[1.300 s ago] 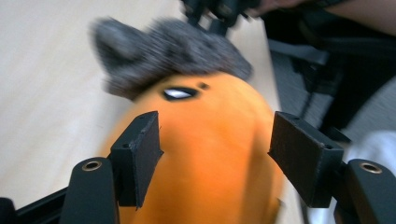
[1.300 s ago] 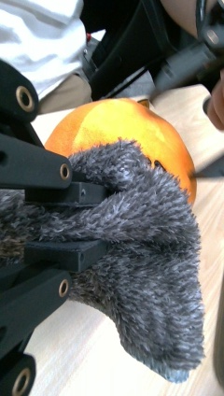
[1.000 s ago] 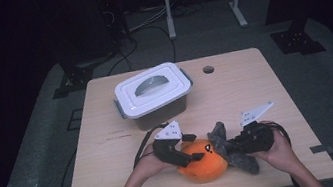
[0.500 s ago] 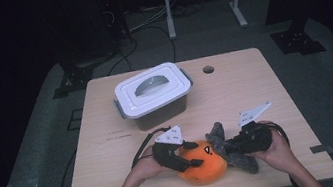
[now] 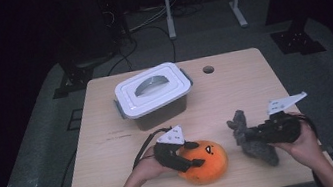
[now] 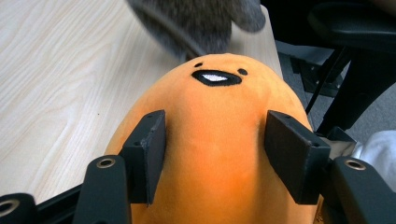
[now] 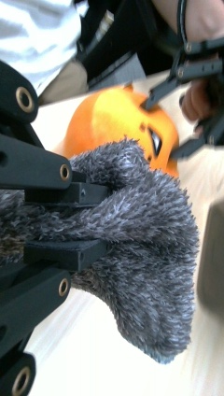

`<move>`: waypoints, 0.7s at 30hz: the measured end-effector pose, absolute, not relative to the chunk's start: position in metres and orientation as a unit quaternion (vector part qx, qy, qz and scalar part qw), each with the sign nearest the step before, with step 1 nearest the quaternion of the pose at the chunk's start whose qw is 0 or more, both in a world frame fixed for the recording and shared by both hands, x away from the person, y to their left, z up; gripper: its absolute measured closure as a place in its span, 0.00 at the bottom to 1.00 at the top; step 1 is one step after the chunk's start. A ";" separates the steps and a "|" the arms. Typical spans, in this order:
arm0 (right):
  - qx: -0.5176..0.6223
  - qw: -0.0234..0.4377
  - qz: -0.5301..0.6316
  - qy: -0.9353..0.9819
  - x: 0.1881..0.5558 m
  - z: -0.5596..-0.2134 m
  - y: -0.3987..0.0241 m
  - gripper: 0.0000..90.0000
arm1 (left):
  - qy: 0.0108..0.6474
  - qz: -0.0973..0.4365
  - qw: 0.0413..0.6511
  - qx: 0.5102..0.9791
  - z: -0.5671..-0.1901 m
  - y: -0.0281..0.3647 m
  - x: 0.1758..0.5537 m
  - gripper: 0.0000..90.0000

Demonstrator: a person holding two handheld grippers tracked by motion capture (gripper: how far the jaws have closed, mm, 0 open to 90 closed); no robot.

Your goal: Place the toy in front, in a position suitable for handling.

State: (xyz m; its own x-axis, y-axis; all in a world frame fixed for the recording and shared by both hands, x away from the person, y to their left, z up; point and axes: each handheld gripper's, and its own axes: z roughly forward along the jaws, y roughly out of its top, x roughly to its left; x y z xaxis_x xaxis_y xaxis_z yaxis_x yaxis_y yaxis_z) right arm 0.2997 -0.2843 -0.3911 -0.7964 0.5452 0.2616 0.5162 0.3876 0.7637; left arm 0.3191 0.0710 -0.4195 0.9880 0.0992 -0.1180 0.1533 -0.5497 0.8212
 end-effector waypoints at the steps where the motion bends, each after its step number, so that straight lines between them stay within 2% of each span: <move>1: 0.326 0.025 0.446 0.833 0.298 -0.390 -0.292 0.84 | 0.071 -0.027 0.471 0.879 -0.419 0.070 0.319 0.43; 4: 0.349 0.059 0.419 0.837 0.292 -0.388 -0.313 0.84 | 0.070 -0.027 0.474 0.877 -0.419 0.070 0.318 0.42; 10: 0.380 0.076 0.390 0.835 0.290 -0.399 -0.337 0.84 | 0.069 -0.022 0.475 0.877 -0.419 0.069 0.318 0.41; 16: 0.394 0.056 0.379 0.836 0.296 -0.419 -0.339 0.84 | 0.067 -0.019 0.480 0.875 -0.419 0.069 0.317 0.41; 21: 0.397 0.010 0.394 0.829 0.303 -0.434 -0.334 0.82 | 0.067 -0.021 0.480 0.874 -0.419 0.068 0.316 0.40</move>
State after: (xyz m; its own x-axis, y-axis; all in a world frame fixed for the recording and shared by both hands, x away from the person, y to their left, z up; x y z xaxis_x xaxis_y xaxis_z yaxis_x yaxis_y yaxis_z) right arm 0.3030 -0.3342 -0.4338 -0.6852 0.6655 0.2960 0.6495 0.3746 0.6617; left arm 0.3164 0.0682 -0.4188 0.9901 0.0968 -0.1020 0.1381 -0.5302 0.8365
